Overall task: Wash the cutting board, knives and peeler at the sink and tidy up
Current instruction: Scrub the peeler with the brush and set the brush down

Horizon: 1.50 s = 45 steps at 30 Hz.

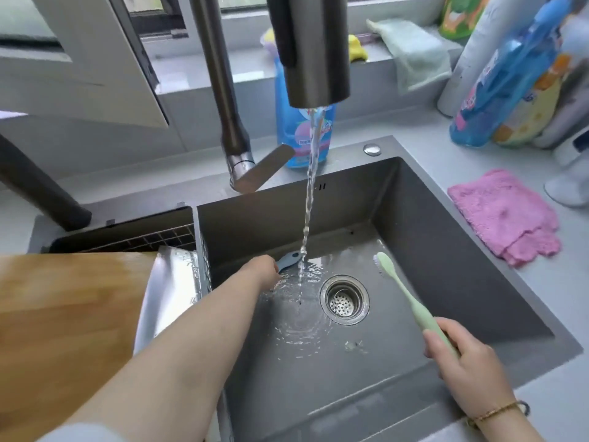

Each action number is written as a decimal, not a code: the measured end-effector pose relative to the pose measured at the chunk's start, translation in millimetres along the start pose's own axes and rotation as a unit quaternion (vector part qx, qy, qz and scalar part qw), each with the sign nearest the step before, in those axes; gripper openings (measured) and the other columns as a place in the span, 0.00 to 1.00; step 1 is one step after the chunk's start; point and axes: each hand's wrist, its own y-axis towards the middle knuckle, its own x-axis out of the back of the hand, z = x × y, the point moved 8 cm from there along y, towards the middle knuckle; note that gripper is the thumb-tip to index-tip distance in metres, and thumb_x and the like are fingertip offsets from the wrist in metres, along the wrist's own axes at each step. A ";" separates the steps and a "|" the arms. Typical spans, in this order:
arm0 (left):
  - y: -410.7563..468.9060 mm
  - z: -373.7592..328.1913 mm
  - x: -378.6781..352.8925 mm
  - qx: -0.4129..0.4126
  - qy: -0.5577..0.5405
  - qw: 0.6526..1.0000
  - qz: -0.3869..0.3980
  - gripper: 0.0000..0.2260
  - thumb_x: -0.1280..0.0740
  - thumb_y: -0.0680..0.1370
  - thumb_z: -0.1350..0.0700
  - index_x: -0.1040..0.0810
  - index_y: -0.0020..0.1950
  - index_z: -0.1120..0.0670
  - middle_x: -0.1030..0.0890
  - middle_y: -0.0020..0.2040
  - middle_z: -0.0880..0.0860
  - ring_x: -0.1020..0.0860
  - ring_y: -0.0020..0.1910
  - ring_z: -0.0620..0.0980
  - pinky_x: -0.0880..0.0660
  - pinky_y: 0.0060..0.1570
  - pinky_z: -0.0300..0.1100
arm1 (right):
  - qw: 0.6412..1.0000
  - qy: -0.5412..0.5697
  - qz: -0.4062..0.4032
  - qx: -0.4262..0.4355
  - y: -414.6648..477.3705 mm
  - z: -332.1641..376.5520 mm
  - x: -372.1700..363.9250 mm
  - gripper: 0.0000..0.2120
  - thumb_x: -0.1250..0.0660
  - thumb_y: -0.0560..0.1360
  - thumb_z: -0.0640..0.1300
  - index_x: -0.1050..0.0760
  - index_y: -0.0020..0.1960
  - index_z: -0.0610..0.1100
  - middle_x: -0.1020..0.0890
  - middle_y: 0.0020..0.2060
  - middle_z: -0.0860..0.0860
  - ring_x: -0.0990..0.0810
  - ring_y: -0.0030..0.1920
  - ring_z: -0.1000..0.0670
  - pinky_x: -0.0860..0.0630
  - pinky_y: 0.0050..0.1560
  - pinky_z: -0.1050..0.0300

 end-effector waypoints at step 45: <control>-123.5 -14.0 -36.3 0.074 -0.592 0.802 -0.009 0.09 0.37 0.76 0.66 0.23 0.39 0.56 0.25 0.21 0.47 0.30 0.18 0.38 0.38 0.19 0.28 | 0.998 0.056 0.024 -0.003 3.7 -12.7 -4.7 0.14 0.36 0.74 0.48 0.29 0.32 0.59 0.24 0.25 0.54 0.25 0.35 0.45 0.30 0.41 0.53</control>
